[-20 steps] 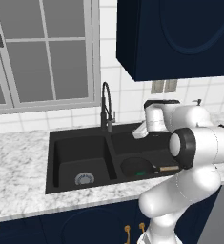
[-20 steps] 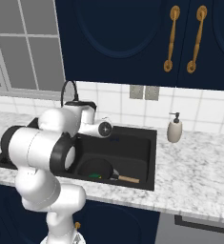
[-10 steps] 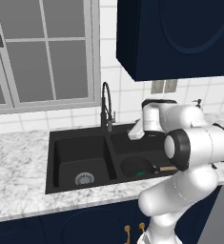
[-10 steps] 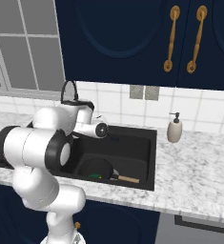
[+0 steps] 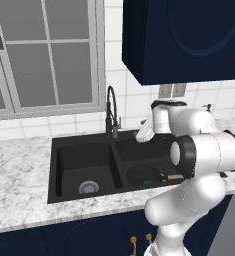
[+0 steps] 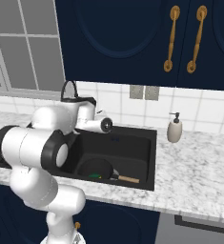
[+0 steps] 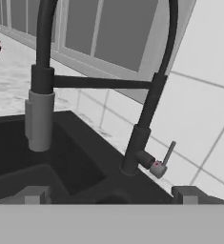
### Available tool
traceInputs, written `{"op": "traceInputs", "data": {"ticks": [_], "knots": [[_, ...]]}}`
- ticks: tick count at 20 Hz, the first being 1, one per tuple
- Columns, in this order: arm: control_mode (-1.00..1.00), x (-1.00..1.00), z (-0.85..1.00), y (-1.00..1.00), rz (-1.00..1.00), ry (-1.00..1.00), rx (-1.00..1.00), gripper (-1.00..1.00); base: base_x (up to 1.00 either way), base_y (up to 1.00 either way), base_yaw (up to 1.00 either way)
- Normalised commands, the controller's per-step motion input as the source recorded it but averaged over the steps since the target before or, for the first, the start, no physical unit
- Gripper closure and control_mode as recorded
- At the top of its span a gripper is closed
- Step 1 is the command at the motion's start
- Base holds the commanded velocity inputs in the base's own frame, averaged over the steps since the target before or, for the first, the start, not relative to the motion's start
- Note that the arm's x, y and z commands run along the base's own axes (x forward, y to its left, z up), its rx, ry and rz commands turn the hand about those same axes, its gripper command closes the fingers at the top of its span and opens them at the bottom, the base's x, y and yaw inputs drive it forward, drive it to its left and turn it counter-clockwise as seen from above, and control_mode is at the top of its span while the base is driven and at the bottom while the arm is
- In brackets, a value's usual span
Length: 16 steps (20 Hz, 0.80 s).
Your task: Pick the pan and sponge and place them into the sink. Then turn on the water.
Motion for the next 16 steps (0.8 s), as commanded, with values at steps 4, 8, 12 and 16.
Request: {"op": "traceInputs", "data": {"ticks": [4, 8, 12, 16], "knots": [[-1.0, 0.1, 0.0, 0.0, 0.0, 0.0, 0.09, -1.0, 0.0, 0.0, 0.0], [-1.0, 0.21, 0.0, 0.04, 0.0, 0.0, 0.01, -1.0, 0.0, 0.0, 0.0], [-1.0, 0.21, 0.0, 0.13, 0.0, 0.0, 0.0, -1.0, 0.0, 0.0, 0.0], [-1.0, 0.31, -0.01, 0.21, 0.0, 0.0, 0.0, -1.0, 0.0, 0.0, 0.0]]}}
